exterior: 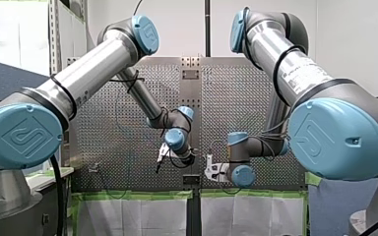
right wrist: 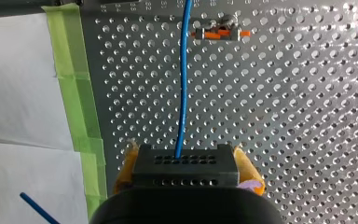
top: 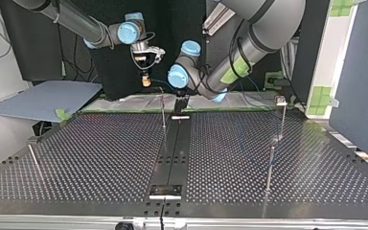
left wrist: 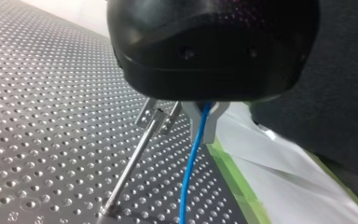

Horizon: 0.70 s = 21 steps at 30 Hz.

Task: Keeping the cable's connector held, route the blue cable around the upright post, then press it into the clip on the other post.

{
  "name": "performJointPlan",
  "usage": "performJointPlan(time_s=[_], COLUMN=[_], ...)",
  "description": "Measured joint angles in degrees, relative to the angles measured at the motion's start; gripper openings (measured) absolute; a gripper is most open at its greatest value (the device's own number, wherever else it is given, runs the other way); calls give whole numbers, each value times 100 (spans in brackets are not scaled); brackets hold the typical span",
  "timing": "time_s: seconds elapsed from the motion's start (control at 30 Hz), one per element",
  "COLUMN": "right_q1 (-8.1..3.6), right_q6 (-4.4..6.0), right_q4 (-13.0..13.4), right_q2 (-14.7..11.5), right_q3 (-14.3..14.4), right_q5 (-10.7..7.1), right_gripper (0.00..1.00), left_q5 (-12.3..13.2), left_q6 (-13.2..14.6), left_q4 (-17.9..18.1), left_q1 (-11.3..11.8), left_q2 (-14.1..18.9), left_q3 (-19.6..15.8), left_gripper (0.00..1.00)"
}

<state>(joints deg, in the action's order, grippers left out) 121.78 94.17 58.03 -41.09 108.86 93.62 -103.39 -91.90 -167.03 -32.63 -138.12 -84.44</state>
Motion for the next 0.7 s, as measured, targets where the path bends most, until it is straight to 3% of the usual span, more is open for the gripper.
performJointPlan(time_s=[0.27, 0.7], right_q1=[-118, -359], right_q6=[82, 189], right_q4=[86, 117], right_q2=[10, 45], right_q3=[-6, -126], right_q5=[-124, -380], right_gripper=[0, 0], left_q5=[97, 206], left_q6=[-321, -619], left_q4=[275, 690], left_q1=[-1, -6], left_q2=[-92, -224], left_q3=[0, 0], left_gripper=[0, 0])
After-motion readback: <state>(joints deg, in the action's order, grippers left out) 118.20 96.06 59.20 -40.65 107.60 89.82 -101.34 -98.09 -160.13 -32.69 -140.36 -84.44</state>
